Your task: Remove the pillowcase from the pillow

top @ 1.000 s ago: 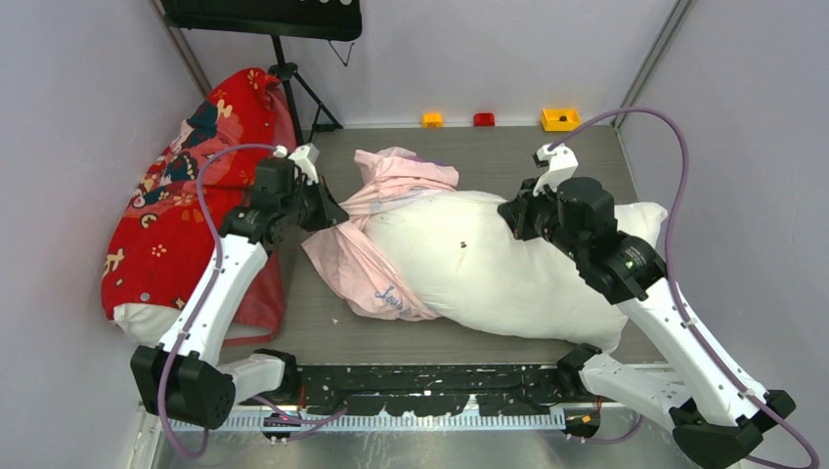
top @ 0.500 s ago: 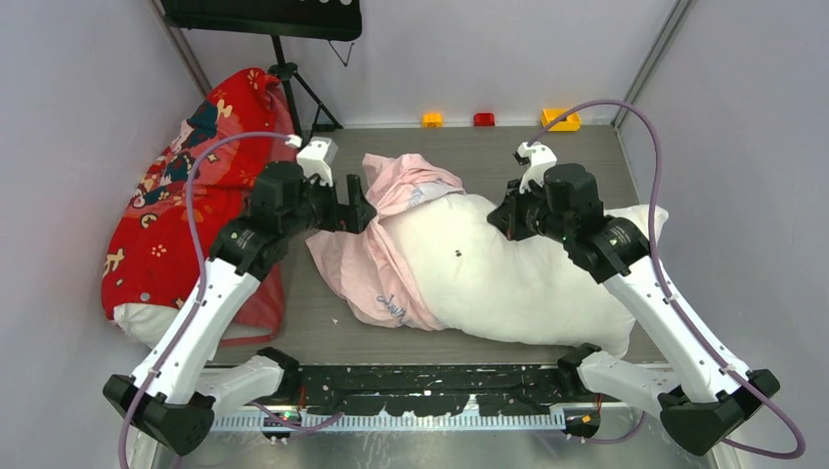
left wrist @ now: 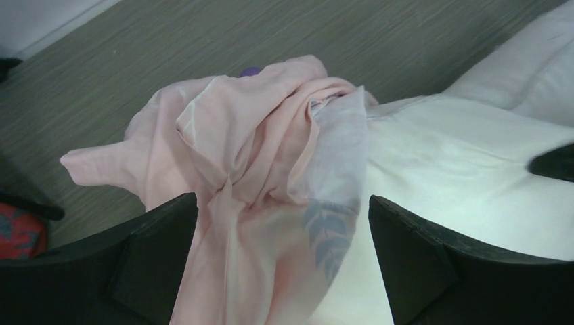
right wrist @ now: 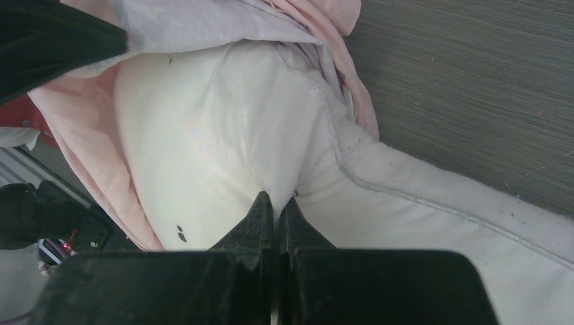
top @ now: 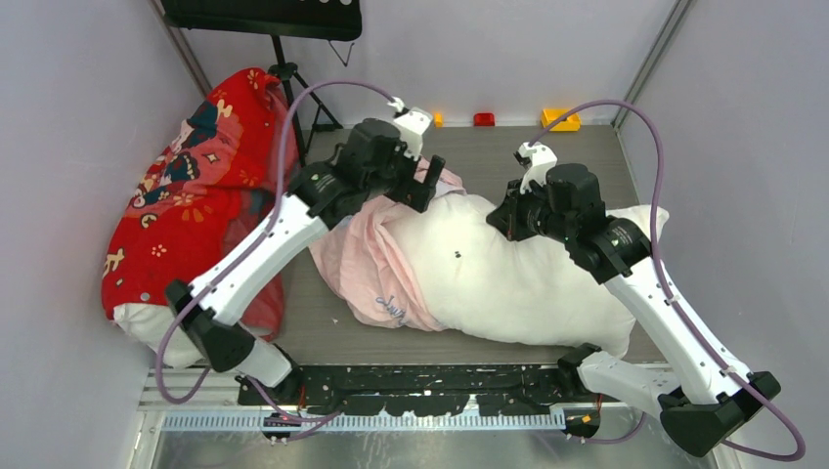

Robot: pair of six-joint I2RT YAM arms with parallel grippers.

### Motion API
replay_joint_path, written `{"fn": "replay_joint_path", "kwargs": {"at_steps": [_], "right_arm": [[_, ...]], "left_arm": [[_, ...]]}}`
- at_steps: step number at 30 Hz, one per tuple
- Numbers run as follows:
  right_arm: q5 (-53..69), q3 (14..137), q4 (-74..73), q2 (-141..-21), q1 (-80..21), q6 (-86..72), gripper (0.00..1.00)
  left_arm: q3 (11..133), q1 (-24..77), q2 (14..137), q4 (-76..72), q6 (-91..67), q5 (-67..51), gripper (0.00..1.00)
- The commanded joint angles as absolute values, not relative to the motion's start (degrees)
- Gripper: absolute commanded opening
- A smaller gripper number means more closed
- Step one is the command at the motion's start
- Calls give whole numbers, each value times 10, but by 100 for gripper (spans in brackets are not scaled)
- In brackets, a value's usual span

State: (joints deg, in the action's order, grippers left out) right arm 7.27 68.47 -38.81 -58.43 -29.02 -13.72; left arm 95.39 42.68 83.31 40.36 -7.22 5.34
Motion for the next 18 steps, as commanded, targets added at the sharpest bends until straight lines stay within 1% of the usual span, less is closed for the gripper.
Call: {"fn": "replay_joint_path", "kwargs": {"at_steps": [1, 4, 7, 9, 13, 18], "right_arm": [[97, 715, -314, -565, -290, -146, 0], [96, 715, -317, -561, -290, -146, 0], [92, 714, -320, -554, -290, -144, 0], [86, 712, -322, -546, -289, -144, 0], [74, 701, -322, -520, -289, -142, 0], [59, 682, -320, -481, -290, -137, 0]], "left_arm": [[1005, 434, 901, 484, -43, 125, 100], [1011, 432, 932, 493, -46, 176, 100], [1009, 399, 951, 499, -66, 178, 98], [1004, 352, 958, 505, -92, 159, 92], [969, 245, 949, 500, -133, 141, 77], [895, 136, 914, 452, -159, 101, 66]]}}
